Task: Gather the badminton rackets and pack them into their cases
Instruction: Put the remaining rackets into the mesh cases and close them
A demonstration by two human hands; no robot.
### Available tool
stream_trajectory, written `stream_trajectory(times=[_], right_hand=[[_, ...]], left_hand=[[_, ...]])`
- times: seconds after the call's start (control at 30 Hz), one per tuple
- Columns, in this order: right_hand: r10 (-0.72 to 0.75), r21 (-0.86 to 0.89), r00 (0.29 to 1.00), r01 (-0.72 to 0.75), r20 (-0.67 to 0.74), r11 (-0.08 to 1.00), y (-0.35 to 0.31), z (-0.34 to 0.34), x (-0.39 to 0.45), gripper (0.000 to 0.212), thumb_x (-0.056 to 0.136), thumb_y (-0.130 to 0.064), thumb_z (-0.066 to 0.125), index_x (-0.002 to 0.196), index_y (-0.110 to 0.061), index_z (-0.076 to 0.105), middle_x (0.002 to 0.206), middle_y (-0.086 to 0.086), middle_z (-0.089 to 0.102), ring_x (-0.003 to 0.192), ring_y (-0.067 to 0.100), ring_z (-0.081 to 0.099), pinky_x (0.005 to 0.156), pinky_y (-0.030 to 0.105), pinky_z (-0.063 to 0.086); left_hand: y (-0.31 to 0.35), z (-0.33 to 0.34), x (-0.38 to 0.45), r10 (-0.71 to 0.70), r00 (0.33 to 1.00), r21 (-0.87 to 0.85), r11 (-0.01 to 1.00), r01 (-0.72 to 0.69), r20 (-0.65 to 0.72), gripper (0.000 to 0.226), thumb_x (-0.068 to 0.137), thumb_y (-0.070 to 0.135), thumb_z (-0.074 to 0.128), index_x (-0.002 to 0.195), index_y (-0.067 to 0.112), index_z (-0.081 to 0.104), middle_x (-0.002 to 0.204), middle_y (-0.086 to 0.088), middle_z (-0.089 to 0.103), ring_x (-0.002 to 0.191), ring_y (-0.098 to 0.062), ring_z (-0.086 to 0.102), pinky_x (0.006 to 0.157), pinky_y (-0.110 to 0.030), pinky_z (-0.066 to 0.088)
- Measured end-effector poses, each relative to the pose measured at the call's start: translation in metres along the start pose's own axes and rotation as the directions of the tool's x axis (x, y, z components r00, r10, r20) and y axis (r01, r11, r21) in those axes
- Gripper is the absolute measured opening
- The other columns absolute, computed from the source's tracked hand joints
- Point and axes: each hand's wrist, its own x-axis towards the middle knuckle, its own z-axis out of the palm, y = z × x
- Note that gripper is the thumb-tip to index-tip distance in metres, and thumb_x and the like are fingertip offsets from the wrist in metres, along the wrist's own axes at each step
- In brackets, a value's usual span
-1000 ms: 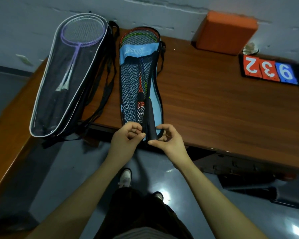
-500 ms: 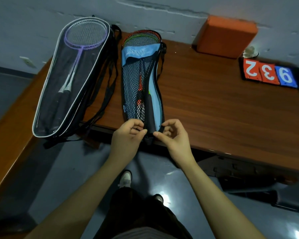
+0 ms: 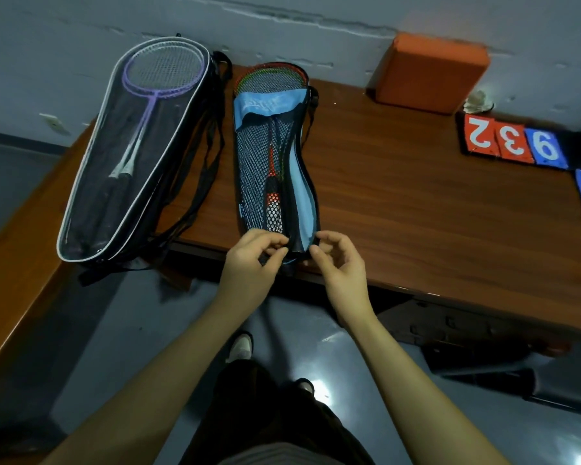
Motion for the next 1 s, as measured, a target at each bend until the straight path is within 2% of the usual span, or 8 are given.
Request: stream_trajectory(times=[0.13,0.27,0.43,0.53,0.67,0.77,0.9,1.0], right_hand=[[0.122,-0.003,0.989,-0.123,-0.086,0.992,0.011,-0.014,0.0,0.019,0.084,-0.011,0.066,0.102,-0.012,0.057,0.073,0.005,0.055,0.067,0.01,0.055,0.064,0.017,0.046],[0.137,-0.212,0.978,-0.169,-0.16,0.962,0.021,-0.031,0.006,0.041,0.073,-0.027,0.078,0.105,-0.019,0.055,0.069,-0.002,0.049,0.062,0.008,0.047,0.061,0.025,0.043],[0.018,-0.627,0.992,-0.094,-0.127,0.774,0.032,-0.063,0.011,0.036,0.08,-0.035,0.066,0.112,-0.024,0.053,0.071,-0.006,0.06,0.068,0.014,0.059,0.069,0.035,0.05],[-0.039,-0.745,0.988,-0.088,-0.151,0.661,0.041,-0.077,0.014,0.028,0.085,-0.027,0.058,0.112,-0.019,0.053,0.075,-0.006,0.063,0.071,0.02,0.062,0.073,0.039,0.048],[-0.033,-0.877,0.989,-0.11,-0.142,0.467,0.059,-0.094,0.017,0.035,0.093,-0.026,0.046,0.126,-0.02,0.05,0.105,0.005,0.065,0.096,0.028,0.06,0.083,0.039,0.037],[-0.001,-0.931,0.996,-0.086,-0.092,0.354,0.063,-0.101,0.021,0.039,0.096,-0.033,0.041,0.133,-0.021,0.047,0.114,0.009,0.058,0.102,0.032,0.054,0.084,0.041,0.034],[-0.065,-0.946,0.996,-0.044,-0.069,0.322,0.062,-0.099,0.039,0.044,0.094,-0.037,0.039,0.13,-0.015,0.05,0.107,0.013,0.058,0.092,0.035,0.055,0.077,0.042,0.039],[-0.094,-0.941,0.993,-0.036,-0.072,0.335,0.056,-0.088,0.073,0.046,0.092,-0.038,0.038,0.128,-0.013,0.053,0.104,0.013,0.058,0.09,0.035,0.055,0.075,0.041,0.039]], left_hand=[[-0.022,0.012,0.005,0.055,0.967,0.288,0.949,-0.129,0.25,0.039,0.08,0.045,0.043,0.104,0.025,0.066,0.123,0.003,0.056,0.115,-0.016,0.044,0.094,-0.028,0.027],[-0.027,0.027,0.009,0.093,0.854,0.302,0.911,-0.28,0.512,0.048,0.085,0.044,0.032,0.124,0.027,0.054,0.135,0.009,0.049,0.129,-0.01,0.038,0.102,-0.024,0.016],[-0.027,0.06,0.019,0.049,0.841,0.338,0.902,-0.269,0.539,0.043,0.093,0.031,0.037,0.136,0.024,0.041,0.146,0.007,0.036,0.137,-0.012,0.027,0.106,-0.028,0.014],[-0.031,0.08,0.028,-0.043,0.773,0.433,0.848,-0.307,0.633,0.045,0.097,0.034,0.036,0.141,0.029,0.031,0.154,0.009,0.019,0.141,-0.013,0.014,0.11,-0.034,0.009],[-0.028,0.101,0.035,-0.076,0.69,0.491,0.758,-0.429,0.719,0.048,0.098,0.04,0.03,0.144,0.028,0.023,0.156,0.008,0.01,0.143,-0.015,0.007,0.113,-0.04,0.005],[-0.027,0.109,0.043,-0.032,0.724,0.526,0.71,-0.469,0.689,0.05,0.097,0.039,0.034,0.143,0.021,0.028,0.154,0.0,0.02,0.141,-0.021,0.016,0.112,-0.04,0.013],[-0.029,0.109,0.063,0.023,0.766,0.498,0.747,-0.441,0.643,0.046,0.085,0.033,0.048,0.123,0.01,0.057,0.13,-0.013,0.055,0.119,-0.033,0.052,0.098,-0.045,0.039],[-0.035,0.11,0.1,0.04,0.784,0.495,0.755,-0.43,0.619,0.044,0.09,0.032,0.05,0.128,0.01,0.051,0.134,-0.013,0.051,0.124,-0.032,0.046,0.102,-0.043,0.035]])
